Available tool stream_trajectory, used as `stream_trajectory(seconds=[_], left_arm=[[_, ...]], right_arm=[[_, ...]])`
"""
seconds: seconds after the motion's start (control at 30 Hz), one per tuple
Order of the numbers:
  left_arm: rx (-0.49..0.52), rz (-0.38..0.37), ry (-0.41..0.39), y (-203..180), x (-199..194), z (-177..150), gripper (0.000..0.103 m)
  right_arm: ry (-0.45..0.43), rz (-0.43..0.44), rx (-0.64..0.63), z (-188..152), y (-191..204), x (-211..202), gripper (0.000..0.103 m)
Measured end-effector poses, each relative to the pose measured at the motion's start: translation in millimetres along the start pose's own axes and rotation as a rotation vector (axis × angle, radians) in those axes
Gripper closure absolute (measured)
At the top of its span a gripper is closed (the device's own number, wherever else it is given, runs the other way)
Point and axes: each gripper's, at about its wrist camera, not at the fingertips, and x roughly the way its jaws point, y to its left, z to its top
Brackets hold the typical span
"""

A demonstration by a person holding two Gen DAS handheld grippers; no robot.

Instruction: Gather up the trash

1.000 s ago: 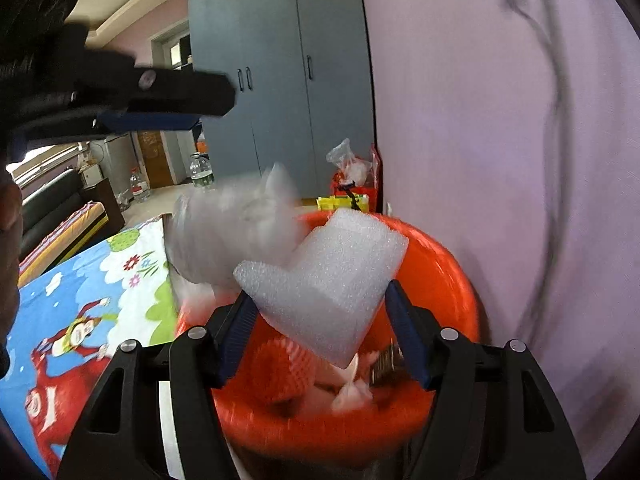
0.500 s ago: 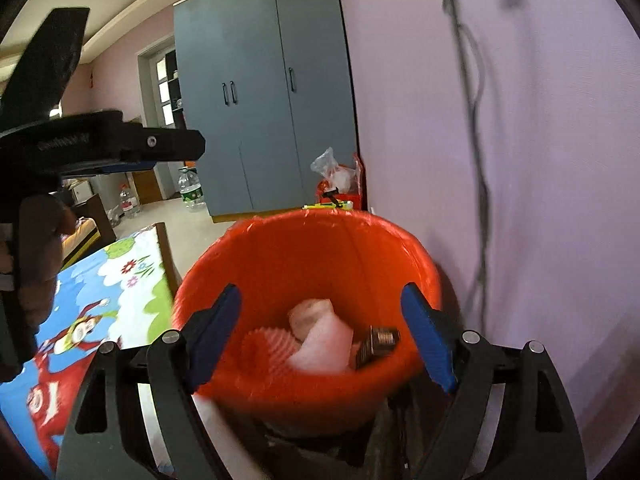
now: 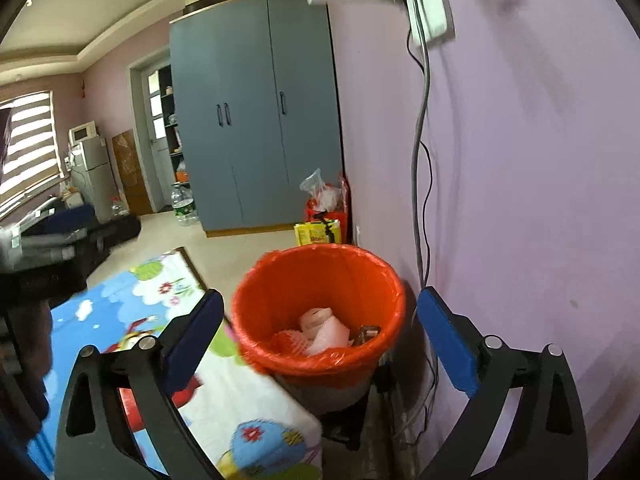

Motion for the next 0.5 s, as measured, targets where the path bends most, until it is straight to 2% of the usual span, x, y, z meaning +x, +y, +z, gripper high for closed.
stream_trajectory(seconds=[0.27, 0.5], left_arm=[[-0.043, 0.033, 0.044, -1, -64, -49, 0.005], [-0.052, 0.048, 0.048, -21, -94, -79, 0.005]], right_arm=[[0.033, 0.003, -0.042, -24, 12, -46, 0.010], [0.061, -0.004, -0.058, -40, 8, -76, 0.010]])
